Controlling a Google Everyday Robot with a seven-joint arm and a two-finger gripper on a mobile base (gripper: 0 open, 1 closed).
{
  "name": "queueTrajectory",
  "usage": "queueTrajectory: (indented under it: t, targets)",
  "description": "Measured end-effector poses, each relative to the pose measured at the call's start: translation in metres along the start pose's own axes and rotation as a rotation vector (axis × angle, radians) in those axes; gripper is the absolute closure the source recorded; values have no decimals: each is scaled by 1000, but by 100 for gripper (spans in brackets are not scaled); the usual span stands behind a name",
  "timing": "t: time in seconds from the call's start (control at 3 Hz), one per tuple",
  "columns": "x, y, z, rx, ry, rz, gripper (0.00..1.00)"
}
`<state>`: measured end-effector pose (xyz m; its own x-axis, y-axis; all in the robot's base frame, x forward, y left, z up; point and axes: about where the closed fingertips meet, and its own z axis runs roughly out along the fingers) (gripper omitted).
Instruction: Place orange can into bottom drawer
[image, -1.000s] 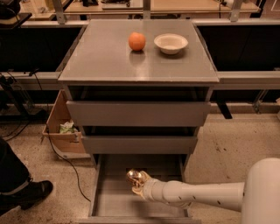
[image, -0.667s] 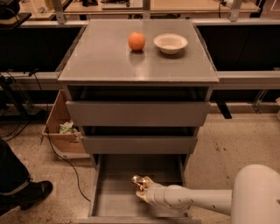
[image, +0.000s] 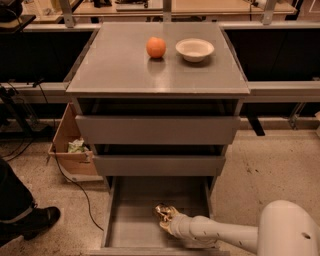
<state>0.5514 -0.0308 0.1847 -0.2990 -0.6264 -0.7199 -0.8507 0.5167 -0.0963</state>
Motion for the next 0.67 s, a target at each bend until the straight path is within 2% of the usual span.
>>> queueTrajectory:
  t: [0.33, 0.67]
  targets:
    - [22, -3, 20, -13, -5, 23, 83]
    - [31, -1, 44, -58, -24, 35, 53]
